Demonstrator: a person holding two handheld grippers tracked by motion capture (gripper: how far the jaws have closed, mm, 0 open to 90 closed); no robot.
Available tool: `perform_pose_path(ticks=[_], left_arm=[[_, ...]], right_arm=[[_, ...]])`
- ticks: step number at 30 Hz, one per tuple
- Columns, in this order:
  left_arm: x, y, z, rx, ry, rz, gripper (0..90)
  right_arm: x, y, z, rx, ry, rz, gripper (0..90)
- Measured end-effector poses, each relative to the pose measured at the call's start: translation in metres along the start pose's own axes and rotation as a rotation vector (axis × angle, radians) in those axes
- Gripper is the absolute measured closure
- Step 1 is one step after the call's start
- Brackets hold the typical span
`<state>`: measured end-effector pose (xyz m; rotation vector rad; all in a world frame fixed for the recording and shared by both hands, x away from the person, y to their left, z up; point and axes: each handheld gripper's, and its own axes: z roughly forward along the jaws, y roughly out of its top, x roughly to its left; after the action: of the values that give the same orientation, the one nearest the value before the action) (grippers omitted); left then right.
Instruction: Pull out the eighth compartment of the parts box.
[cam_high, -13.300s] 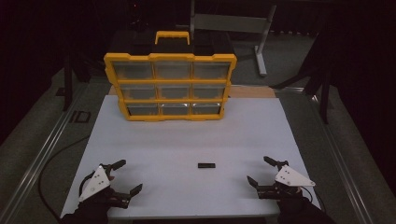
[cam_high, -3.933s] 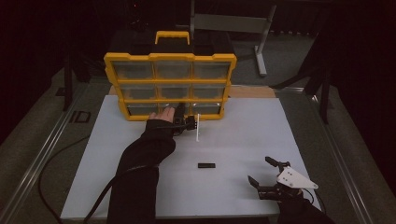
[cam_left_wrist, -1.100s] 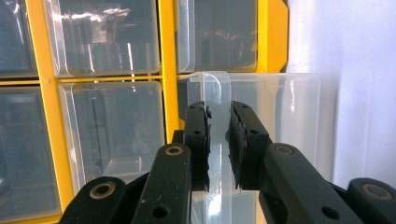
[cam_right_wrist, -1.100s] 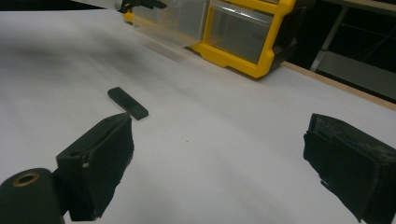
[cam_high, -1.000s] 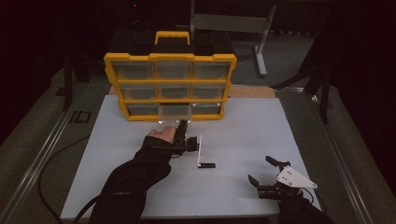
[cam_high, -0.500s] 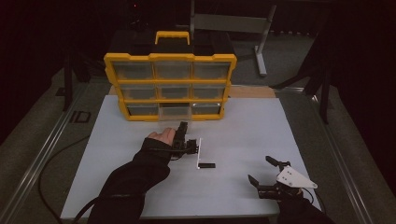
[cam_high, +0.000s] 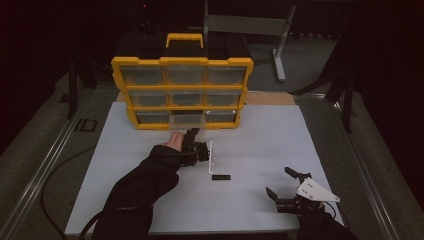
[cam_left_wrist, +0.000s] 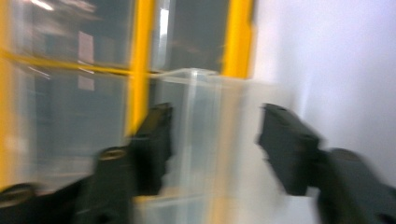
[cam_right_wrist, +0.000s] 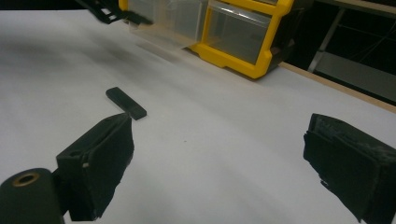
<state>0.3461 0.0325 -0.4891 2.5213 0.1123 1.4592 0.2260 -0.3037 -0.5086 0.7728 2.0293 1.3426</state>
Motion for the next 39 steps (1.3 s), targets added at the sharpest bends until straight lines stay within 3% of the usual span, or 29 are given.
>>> perform_pose_path(ticks=[4,11,12,15,16,18,21,27,39], left_arm=[[0.016,-0.008,-0.004,-0.065,-0.150,-0.231,18.7],[0.036,-0.029,-0.009,-0.162,-0.313,-0.545,2.0],[0.039,-0.033,-0.010,-0.184,-0.361,-0.577,1.2],[0.043,-0.043,-0.014,-0.248,-0.418,-0.664,0.0],[0.043,-0.046,-0.015,-0.267,-0.420,-0.695,0.0],[0.046,-0.051,-0.018,-0.310,-0.469,-0.751,0.0],[0.048,-0.057,-0.022,-0.361,-0.504,-0.799,0.0],[0.046,-0.066,-0.034,-0.431,-0.525,-0.837,0.0],[0.034,-0.079,-0.054,-0.482,-0.545,-0.873,0.0]], right_arm=[[0.000,0.000,0.000,0.000,0.001,0.006,8.2],[0.000,0.000,0.000,0.000,-0.003,0.003,8.3],[0.000,0.000,0.000,0.001,-0.004,-0.001,8.3],[0.000,0.000,0.001,0.004,-0.004,-0.001,8.3],[0.000,0.000,0.001,0.004,-0.005,-0.001,8.3],[0.000,0.000,0.000,0.001,-0.011,0.003,8.3],[0.000,0.000,0.000,0.004,-0.011,-0.003,8.3],[0.000,0.000,0.001,0.007,-0.009,0.000,8.3],[0.001,0.000,0.001,0.012,-0.009,-0.005,8.3]])
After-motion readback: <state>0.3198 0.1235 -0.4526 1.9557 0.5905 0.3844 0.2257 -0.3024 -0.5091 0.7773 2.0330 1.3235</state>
